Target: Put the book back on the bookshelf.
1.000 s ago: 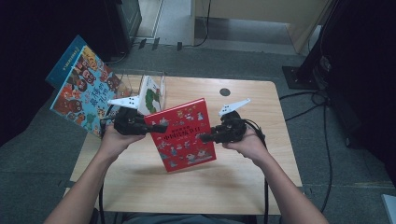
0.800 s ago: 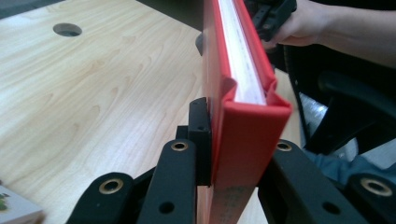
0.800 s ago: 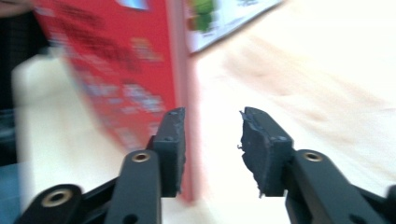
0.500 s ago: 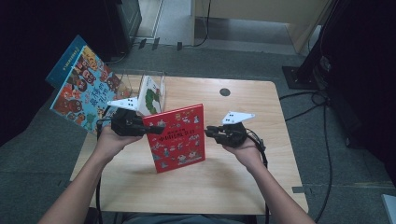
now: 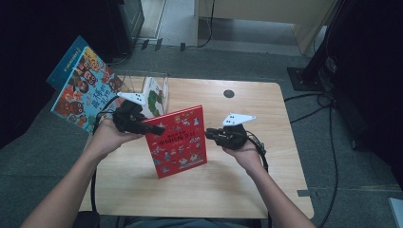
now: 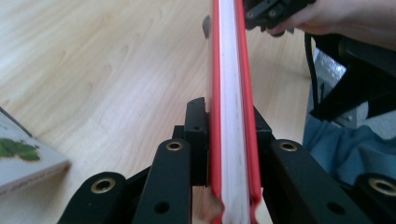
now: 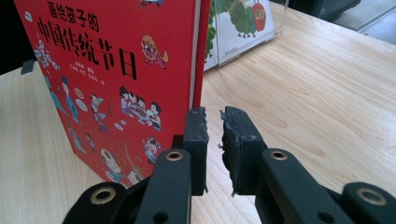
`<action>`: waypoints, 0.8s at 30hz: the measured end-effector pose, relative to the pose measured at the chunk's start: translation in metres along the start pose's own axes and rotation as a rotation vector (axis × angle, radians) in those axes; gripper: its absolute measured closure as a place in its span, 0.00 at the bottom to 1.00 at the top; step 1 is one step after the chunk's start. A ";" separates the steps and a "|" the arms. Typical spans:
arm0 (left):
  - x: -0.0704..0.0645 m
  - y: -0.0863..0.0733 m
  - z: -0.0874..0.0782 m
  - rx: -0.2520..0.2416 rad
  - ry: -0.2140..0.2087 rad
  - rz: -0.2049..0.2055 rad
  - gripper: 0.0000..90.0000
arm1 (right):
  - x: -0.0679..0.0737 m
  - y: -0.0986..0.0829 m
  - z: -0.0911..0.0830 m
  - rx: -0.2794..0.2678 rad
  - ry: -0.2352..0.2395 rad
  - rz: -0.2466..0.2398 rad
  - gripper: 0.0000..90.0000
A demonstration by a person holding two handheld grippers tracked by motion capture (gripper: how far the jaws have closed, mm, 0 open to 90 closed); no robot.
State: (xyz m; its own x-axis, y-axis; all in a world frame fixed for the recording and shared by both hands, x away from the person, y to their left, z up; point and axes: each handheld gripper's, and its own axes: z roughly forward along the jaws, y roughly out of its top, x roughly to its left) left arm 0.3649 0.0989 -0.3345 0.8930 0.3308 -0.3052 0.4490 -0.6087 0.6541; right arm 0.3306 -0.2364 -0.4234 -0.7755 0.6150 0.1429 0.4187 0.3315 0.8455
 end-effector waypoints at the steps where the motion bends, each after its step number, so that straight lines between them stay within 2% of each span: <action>1: 0.000 0.003 0.000 0.022 -0.003 -0.008 0.86 | 0.000 0.000 0.000 -0.001 0.001 0.001 0.88; 6: -0.002 0.021 -0.001 0.115 0.011 -0.020 0.86 | 0.000 0.002 0.000 -0.008 -0.004 0.000 0.88; 12: -0.005 0.041 0.000 0.186 0.036 -0.036 0.86 | 0.003 0.006 0.002 -0.024 0.013 -0.008 0.86; 15: -0.004 0.047 0.002 0.221 0.048 -0.052 0.86 | 0.004 0.009 0.004 -0.037 0.050 -0.008 0.81; 18: -0.002 0.049 0.004 0.230 0.037 -0.077 0.87 | 0.011 0.012 0.009 -0.014 0.047 -0.040 0.81; 24: 0.007 0.049 0.004 0.250 0.000 -0.178 0.89 | 0.008 0.009 0.012 0.010 0.051 -0.025 0.77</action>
State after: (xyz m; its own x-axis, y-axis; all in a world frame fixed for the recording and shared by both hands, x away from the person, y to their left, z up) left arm 0.3931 0.0686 -0.3073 0.7995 0.4484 -0.3997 0.5922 -0.6999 0.3993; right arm 0.3336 -0.2195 -0.4210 -0.8089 0.5690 0.1480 0.4032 0.3536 0.8440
